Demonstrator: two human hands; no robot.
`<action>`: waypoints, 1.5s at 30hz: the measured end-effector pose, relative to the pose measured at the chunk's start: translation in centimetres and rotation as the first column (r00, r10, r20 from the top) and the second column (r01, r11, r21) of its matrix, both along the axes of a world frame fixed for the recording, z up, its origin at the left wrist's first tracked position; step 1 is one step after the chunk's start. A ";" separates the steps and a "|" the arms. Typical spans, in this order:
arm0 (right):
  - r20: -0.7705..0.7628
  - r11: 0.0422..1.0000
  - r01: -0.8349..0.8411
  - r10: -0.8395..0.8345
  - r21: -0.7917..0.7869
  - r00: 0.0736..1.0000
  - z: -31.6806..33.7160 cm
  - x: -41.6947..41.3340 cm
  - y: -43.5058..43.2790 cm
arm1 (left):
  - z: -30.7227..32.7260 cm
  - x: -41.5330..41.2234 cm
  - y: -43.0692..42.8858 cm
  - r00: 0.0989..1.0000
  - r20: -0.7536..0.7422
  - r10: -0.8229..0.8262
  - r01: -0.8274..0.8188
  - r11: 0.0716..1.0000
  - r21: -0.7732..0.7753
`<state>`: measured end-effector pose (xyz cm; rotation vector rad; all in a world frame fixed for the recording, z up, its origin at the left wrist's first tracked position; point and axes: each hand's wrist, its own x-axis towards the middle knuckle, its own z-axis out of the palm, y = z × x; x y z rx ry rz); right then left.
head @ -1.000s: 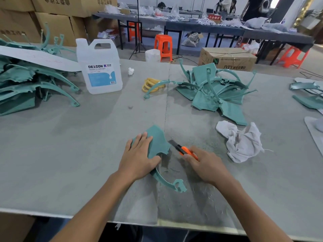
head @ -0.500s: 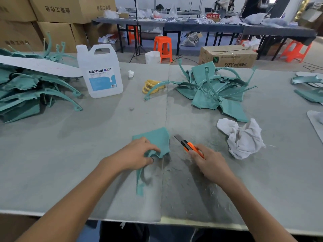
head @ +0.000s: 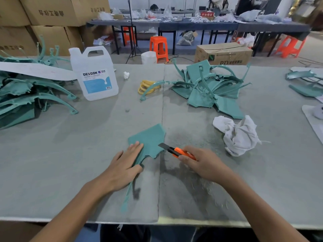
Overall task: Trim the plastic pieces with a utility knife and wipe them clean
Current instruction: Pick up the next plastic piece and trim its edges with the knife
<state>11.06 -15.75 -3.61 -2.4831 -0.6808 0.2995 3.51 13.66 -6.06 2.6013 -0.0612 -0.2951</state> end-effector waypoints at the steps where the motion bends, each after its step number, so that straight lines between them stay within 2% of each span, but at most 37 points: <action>1: -0.001 1.000 -0.008 0.008 0.009 1.000 0.0 0.1 0.0 | -0.3 0.0 0.2 1.000 0.015 -0.006 0.007 1.000 -0.010; 8: -0.094 0.982 -0.047 0.065 0.184 0.993 -0.2 0.6 0.1 | -0.6 -0.5 0.4 0.996 0.085 -0.018 0.024 0.998 -0.066; 16: -0.100 0.961 -0.099 0.129 0.258 0.987 -0.3 1.1 0.7 | 1.0 -1.6 1.2 0.989 0.029 0.146 -0.128 0.934 -0.334; 23: -0.094 0.952 -0.126 0.157 0.277 0.983 0.0 1.9 2.0 | 0.4 -2.1 1.7 0.995 0.083 0.059 -0.036 0.967 -0.251; 28: 0.034 0.980 -0.081 0.076 0.180 0.997 -0.2 4.5 2.4 | -0.5 -1.9 1.3 0.993 0.113 -0.023 0.039 0.989 -0.140; 32: 0.103 0.969 0.010 -0.037 0.246 0.994 0.2 5.4 2.7 | -0.5 -1.9 1.6 0.993 0.114 -0.005 0.025 0.985 -0.173; 35: 0.048 0.941 0.001 -0.018 0.339 0.999 0.3 4.3 3.0 | -0.3 -1.9 1.7 0.995 0.100 0.023 -0.002 0.979 -0.202; 39: 0.043 0.948 -0.115 0.107 0.298 0.993 -0.1 2.2 3.0 | 0.1 -2.1 1.8 0.994 0.089 0.067 -0.041 0.962 -0.269; 45: 0.022 0.958 -0.113 0.111 0.262 0.994 0.2 1.6 3.2 | 0.6 -2.1 1.5 0.990 0.067 0.125 -0.090 0.920 -0.381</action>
